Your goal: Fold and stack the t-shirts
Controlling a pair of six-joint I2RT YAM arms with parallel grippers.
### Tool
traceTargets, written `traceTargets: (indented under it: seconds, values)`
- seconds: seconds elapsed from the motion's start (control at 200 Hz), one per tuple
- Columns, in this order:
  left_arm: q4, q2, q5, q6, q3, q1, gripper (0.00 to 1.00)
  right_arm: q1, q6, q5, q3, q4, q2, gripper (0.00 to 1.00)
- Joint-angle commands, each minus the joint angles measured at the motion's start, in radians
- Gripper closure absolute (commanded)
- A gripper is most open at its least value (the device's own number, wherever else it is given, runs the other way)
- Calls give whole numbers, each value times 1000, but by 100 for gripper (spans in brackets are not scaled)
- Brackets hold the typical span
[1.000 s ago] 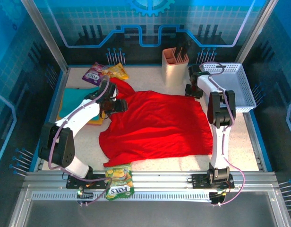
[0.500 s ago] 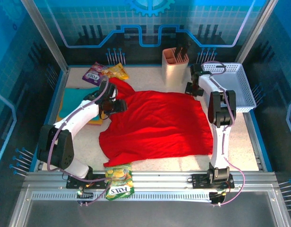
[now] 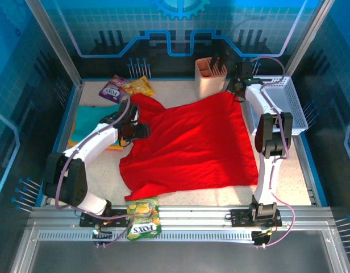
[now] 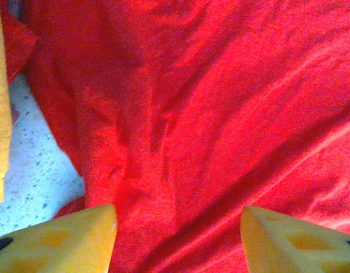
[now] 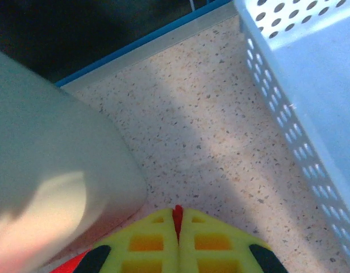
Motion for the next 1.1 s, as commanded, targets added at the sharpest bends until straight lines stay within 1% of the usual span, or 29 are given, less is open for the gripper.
traceTargets:
  seconds: [0.0,0.07,0.08,0.12,0.165,0.17,0.175,0.21,0.275,0.38,0.465,0.47,0.49,0.525,0.55,0.58,0.61,0.625,0.796,0.906,1.041,1.096]
  values:
    - [-34,-33,-33,16,-21,-5,39,-30,46,28,75,8,47,100]
    - [-42,-27,-28,12,-25,-5,38,-39,45,4,114,-22,75,100]
    - [-42,-27,-25,11,-26,-5,38,-39,45,-1,122,-30,80,99]
    - [-41,-21,-17,8,-32,-5,38,-43,40,-11,156,-67,98,88]
    - [-34,-10,-7,3,-40,-5,38,-44,34,-20,189,-108,113,71]
    - [-34,-9,-5,2,-40,-5,38,-44,31,-24,193,-114,114,67]
    - [-33,-8,-4,2,-42,-5,38,-44,31,-24,193,-114,114,67]
    - [-30,2,10,-3,-45,-7,38,-44,22,-35,195,-125,111,56]
    - [-13,18,31,-15,-54,-11,38,-39,3,-47,165,-113,85,43]
    - [15,59,51,-29,-59,-28,38,-37,-22,-100,87,-89,14,31]
    - [42,108,54,-35,-53,-48,38,-25,-57,-131,12,-85,-60,28]
    - [44,111,54,-34,-52,-49,38,-23,-61,-133,3,-85,-70,26]
    - [51,125,55,-34,-49,-52,38,-18,-66,-131,-18,-87,-91,23]
    - [58,154,59,-33,-40,-53,38,-10,-77,-135,-54,-82,-123,22]
    - [60,178,60,-30,-31,-53,38,0,-86,-139,-93,-77,-158,16]
    - [63,205,59,-25,-16,-54,38,10,-96,-145,-136,-68,-191,14]
    - [64,234,55,-20,-1,-53,38,21,-96,-146,-182,-58,-233,3]
    - [65,248,54,-17,8,-54,38,26,-95,-147,-211,-48,-251,0]
    - [30,393,24,10,124,-52,38,67,-63,-207,-503,8,-479,0]
    - [11,455,8,22,187,-41,38,103,-63,-151,-644,-56,-608,0]
    - [-27,509,2,48,264,-13,38,137,-41,-78,-833,-71,-764,0]
    - [-33,517,-22,61,284,-6,38,142,-25,-76,-908,-62,-825,0]
